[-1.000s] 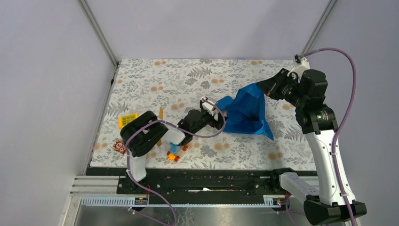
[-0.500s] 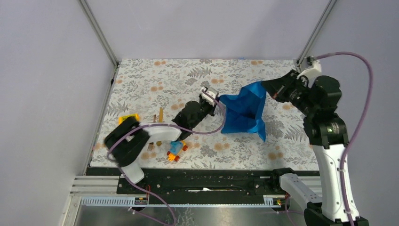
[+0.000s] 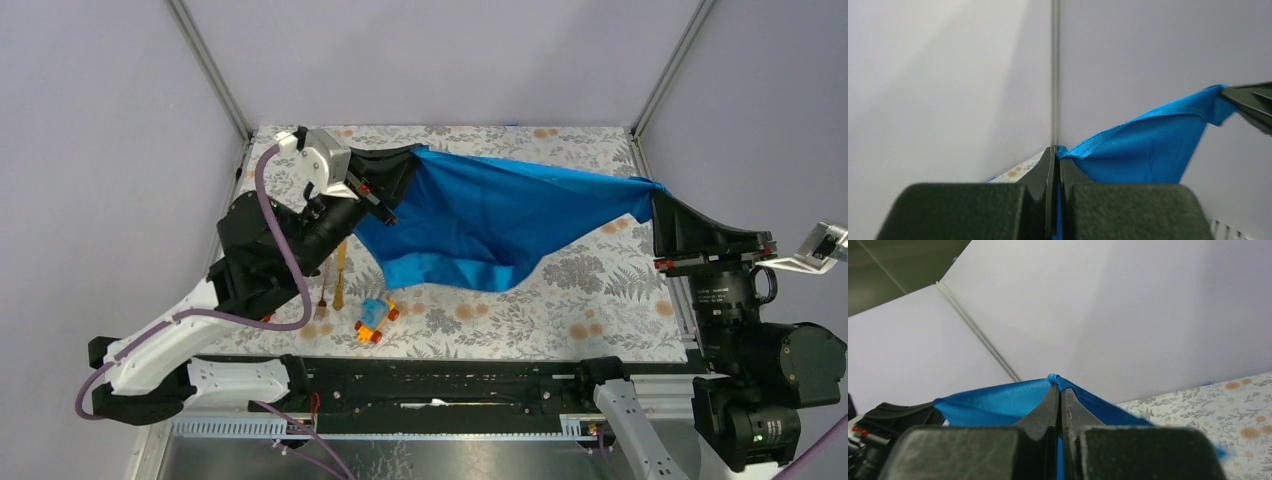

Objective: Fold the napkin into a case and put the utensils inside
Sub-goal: Flatten out the crumpled napkin at the center of the board, then smooth out the napkin at the center of the board.

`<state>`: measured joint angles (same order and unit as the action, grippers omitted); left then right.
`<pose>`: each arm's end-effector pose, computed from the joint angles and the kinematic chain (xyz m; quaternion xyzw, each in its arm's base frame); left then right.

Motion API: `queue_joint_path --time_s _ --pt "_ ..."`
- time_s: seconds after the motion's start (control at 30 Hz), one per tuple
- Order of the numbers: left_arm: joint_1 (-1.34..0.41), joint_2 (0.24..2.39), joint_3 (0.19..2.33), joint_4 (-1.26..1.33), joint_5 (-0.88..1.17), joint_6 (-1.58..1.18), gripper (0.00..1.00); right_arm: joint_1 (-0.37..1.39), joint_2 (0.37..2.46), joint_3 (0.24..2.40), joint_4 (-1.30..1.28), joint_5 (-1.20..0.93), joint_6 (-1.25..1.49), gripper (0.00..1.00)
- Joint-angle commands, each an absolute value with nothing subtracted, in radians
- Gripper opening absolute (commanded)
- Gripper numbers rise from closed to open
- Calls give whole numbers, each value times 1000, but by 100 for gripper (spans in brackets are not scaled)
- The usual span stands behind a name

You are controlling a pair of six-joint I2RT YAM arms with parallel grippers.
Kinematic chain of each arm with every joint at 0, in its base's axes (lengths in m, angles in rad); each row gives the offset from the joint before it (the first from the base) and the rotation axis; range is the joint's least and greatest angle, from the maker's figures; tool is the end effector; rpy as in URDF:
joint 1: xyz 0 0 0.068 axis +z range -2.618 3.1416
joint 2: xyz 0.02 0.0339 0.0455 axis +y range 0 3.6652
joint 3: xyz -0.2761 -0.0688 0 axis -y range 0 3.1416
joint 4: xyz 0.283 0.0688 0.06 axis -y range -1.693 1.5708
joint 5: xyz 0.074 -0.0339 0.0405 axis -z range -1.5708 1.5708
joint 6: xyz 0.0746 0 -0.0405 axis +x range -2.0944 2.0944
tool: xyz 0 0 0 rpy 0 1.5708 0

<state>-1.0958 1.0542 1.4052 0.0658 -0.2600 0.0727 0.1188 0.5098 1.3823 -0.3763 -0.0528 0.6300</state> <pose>0.1370 -0.2245 0.5664 0.2077 0.5111 -0.3452 0.7593 0.0448 0.0093 0.5743 0.1074 0.5008 0.3266 0.7944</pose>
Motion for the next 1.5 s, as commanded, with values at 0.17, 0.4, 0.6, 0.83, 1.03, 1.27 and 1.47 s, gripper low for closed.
queue_joint_path --time_s 0.17,0.4,0.6,0.83,1.03,1.27,1.47 --pt "-1121 1236 1585 -267 -317 70 0 116 534 1246 -256 248 662 0" --pt "-858 1507 1607 -205 -205 42 0 117 730 1028 -59 614 623 0" --pt "-653 2065 1960 -275 -19 41 0 96 1228 985 261 733 562 8" --pt "-603 2501 2605 -464 -332 112 62 -98 1965 1694 -157 388 382 66" --pt "-609 2043 2021 -260 -250 -56 88 -123 2162 2027 -666 74 333 82" --pt "-608 1837 1690 -264 -55 -287 89 -111 1955 1662 -503 -67 364 92" --pt "-609 1721 1384 -147 144 -475 90 -18 1880 1458 -433 -111 415 96"
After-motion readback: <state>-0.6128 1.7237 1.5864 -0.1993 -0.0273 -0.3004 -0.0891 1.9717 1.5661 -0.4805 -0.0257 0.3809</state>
